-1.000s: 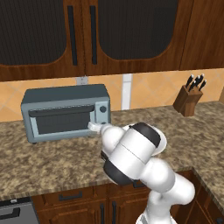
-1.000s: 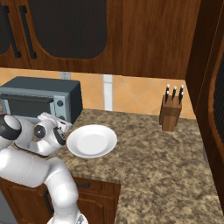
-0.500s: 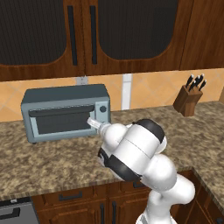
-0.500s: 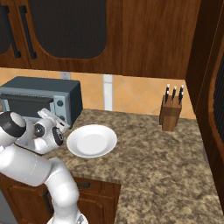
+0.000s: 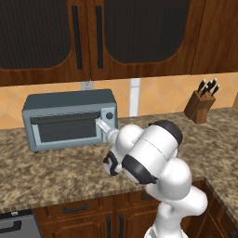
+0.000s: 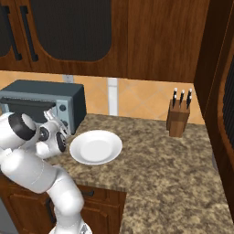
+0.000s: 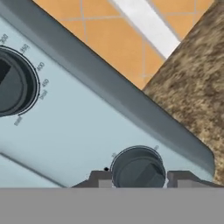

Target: Pick up the kebab skewer and baguette bread, and place them inside the toaster oven. Close the toaster oven door and start by setting the timer.

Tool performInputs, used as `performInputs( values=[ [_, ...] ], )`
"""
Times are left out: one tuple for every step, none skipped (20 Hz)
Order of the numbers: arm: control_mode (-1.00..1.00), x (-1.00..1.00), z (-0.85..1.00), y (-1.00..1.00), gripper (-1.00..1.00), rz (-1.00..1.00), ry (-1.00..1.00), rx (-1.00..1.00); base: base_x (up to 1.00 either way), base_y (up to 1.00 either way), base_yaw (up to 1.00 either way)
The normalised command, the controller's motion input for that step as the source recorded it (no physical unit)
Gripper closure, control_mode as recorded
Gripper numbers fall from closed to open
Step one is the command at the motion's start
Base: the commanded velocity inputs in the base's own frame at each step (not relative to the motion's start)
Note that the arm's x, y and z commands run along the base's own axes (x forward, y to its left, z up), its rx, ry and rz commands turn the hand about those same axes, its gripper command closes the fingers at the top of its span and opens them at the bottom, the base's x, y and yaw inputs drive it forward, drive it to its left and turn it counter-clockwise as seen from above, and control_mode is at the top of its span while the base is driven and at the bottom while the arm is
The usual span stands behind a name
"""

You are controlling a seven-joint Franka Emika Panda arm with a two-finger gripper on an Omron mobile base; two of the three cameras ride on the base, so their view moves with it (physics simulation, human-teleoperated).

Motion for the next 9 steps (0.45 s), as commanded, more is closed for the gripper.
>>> performInputs(
  values=[
    [-1.00, 0.00, 0.00, -0.24, 1.00, 0.01, -0.15, 0.46, 0.00, 0.00, 0.00],
    [-1.00, 0.00, 0.00, -0.24, 1.00, 0.01, -0.15, 0.46, 0.00, 0.00, 0.00],
    [-1.00, 0.00, 0.00, -0.24, 1.00, 0.01, -0.14, 0.46, 0.00, 0.00, 0.00],
    [-1.00, 0.00, 0.00, -0.22, 1.00, 0.00, -0.13, 0.46, 0.00, 0.00, 0.00],
    [-1.00, 0.00, 0.00, -0.21, 1.00, 0.00, -0.12, 0.46, 0.00, 0.00, 0.00],
    [-1.00, 0.00, 0.00, -0.21, 1.00, 0.00, -0.11, 0.47, 0.00, 0.00, 0.00],
    [-1.00, 0.00, 0.00, -0.23, 1.00, 0.00, -0.11, 0.47, 0.00, 0.00, 0.00],
    [-1.00, 0.00, 0.00, -0.24, 1.00, 0.00, -0.11, 0.48, 0.00, 0.00, 0.00],
    [-1.00, 0.00, 0.00, -0.24, 1.00, 0.00, -0.12, 0.49, 0.00, 0.00, 0.00]
  ],
)
